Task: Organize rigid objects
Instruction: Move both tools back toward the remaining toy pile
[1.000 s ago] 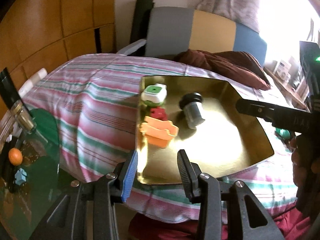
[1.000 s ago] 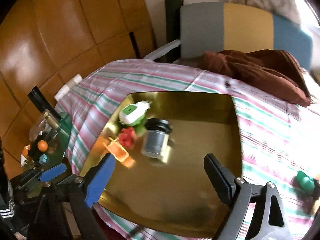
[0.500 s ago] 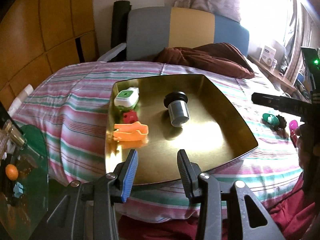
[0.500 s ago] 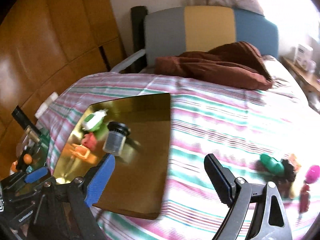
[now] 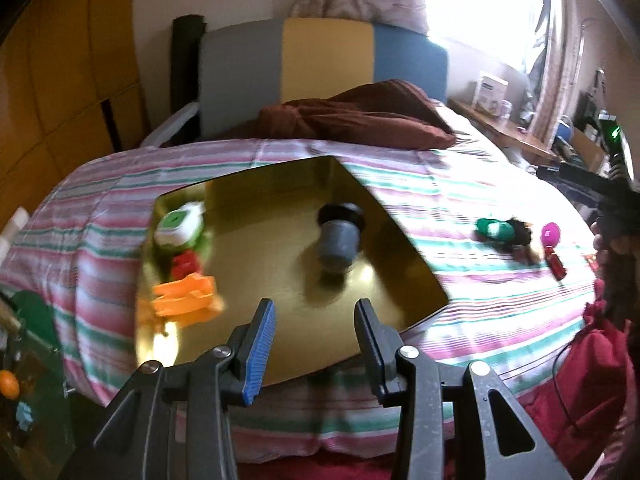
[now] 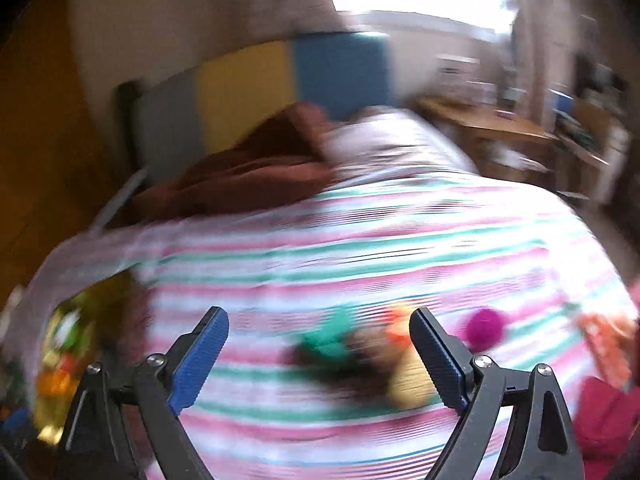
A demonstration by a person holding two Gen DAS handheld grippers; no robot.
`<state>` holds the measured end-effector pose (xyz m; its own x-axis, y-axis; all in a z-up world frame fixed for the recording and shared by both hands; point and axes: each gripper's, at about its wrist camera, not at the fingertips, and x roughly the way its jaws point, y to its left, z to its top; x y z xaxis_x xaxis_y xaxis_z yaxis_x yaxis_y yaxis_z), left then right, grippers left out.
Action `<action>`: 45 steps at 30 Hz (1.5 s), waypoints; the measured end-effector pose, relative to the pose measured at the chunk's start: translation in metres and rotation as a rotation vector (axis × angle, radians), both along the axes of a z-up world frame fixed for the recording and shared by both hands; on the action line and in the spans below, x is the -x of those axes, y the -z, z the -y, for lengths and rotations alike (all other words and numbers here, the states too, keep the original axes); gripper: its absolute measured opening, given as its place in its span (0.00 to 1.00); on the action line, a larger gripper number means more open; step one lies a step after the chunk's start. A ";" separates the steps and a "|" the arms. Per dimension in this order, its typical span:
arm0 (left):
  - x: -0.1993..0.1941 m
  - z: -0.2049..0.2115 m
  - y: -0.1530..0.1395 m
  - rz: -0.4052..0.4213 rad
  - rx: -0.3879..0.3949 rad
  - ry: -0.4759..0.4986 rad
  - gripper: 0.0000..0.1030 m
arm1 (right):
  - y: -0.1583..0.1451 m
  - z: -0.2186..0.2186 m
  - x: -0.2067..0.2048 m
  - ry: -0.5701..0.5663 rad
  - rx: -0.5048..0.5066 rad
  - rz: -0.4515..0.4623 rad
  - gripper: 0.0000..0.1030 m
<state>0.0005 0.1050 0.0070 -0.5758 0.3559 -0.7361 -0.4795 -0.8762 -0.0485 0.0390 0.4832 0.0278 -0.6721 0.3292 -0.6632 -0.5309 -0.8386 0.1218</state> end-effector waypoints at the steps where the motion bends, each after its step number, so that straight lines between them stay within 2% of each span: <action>1: 0.000 -0.006 -0.001 0.004 -0.003 0.011 0.40 | 0.003 -0.016 -0.007 0.058 0.004 -0.005 0.90; 5: -0.003 -0.034 -0.002 0.038 -0.016 0.086 0.40 | 0.031 -0.073 -0.045 0.310 0.070 -0.032 0.90; 6: -0.005 -0.044 -0.003 0.045 -0.019 0.117 0.40 | 0.039 -0.082 -0.051 0.362 0.105 -0.013 0.90; 7: -0.007 -0.053 -0.003 0.048 -0.020 0.141 0.40 | 0.047 -0.096 -0.060 0.421 0.198 -0.009 0.90; 9: -0.012 -0.075 -0.001 0.058 -0.016 0.194 0.40 | 0.052 -0.113 -0.076 0.484 0.301 -0.084 0.90; 11: -0.016 -0.097 0.003 0.074 -0.002 0.241 0.40 | 0.058 -0.122 -0.083 0.523 0.351 -0.086 0.90; 13: -0.020 -0.119 0.008 0.088 0.007 0.283 0.40 | 0.062 -0.126 -0.085 0.523 0.412 -0.111 0.90; 18: -0.020 -0.171 0.020 0.104 0.038 0.377 0.40 | 0.064 -0.126 -0.083 0.491 0.443 -0.114 0.90; 22: -0.005 -0.209 0.032 0.108 0.083 0.414 0.40 | 0.066 -0.120 -0.079 0.454 0.444 -0.108 0.91; 26: 0.018 -0.246 0.038 0.174 0.066 0.444 0.40 | 0.067 -0.119 -0.075 0.424 0.454 -0.106 0.91; 31: 0.045 -0.282 0.039 0.204 0.060 0.478 0.41 | 0.070 -0.117 -0.072 0.400 0.475 -0.103 0.91; 37: 0.078 -0.325 0.053 0.241 0.102 0.507 0.41 | 0.071 -0.116 -0.066 0.364 0.492 -0.100 0.91; 41: 0.083 -0.347 0.063 0.265 0.120 0.563 0.40 | 0.071 -0.116 -0.065 0.353 0.504 -0.102 0.91; 45: 0.082 -0.371 0.079 0.273 0.189 0.618 0.39 | 0.073 -0.117 -0.066 0.359 0.512 -0.107 0.91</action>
